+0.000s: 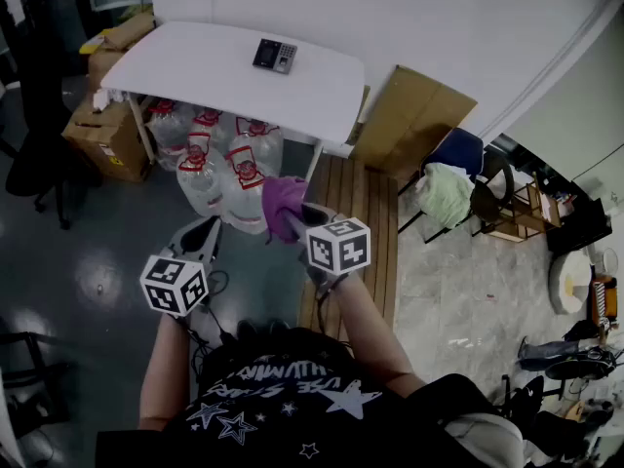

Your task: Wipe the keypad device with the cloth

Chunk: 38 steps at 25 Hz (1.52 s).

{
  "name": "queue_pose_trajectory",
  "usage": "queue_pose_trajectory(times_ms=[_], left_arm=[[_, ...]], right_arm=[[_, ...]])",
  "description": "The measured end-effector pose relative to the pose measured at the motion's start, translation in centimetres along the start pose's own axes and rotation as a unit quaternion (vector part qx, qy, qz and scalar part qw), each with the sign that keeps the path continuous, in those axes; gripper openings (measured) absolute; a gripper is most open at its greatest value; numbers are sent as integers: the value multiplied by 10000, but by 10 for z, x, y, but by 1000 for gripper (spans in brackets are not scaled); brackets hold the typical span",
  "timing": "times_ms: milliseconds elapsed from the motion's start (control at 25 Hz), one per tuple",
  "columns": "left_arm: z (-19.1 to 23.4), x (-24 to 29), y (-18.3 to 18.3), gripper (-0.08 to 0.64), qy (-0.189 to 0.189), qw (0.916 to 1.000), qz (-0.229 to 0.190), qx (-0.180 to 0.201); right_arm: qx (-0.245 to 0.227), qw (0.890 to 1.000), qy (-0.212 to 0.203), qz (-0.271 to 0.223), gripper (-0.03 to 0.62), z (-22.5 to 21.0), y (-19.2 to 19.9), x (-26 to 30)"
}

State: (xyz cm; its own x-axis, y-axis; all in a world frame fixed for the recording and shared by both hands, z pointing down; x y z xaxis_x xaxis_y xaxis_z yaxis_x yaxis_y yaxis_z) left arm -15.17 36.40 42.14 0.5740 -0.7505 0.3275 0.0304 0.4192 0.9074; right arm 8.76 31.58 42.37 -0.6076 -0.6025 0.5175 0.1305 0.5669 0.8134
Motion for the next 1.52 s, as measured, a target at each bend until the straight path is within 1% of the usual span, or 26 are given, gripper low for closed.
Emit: queue_pose_trajectory(times_ms=[520,720,840,1040,1240,1520], left_arm=[[18,-6,2,9,58,9999,-3,-93],[34,-8,0,9,140,9998,-36,-144],[47,-9,2,9,161,9998,-29,-141],[59,-8,8,9,187,9995,66,-262],[65,-1,6,9,205,9994,117,-255],[77,29,-6,9,59,9995,112,-274]], right_arm=[[36,9999,98,26,98,10,0,8],[274,9995,162,-53,98,14,-3,17],[266,9994,224,-71,98,18,-1,23],[296,9992,281,-14,98,21,3,27],[338,9990,284,-16,98,13,0,35],[327,9994,85,28,98,-16,-15,64]])
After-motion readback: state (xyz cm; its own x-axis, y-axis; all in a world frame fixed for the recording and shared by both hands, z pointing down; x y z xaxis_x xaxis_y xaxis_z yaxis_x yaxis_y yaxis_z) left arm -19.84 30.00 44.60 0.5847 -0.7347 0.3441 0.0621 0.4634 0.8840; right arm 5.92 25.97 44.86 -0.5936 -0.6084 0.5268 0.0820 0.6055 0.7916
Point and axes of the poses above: the fingertips, and each gripper's own axes: x forward along the fingers, z to its left, y out of its underside, the point moved 8 cm from there along -x, backward along the fingers, and after that the axes turned 4 degrees about z, right-handed, at the moved point
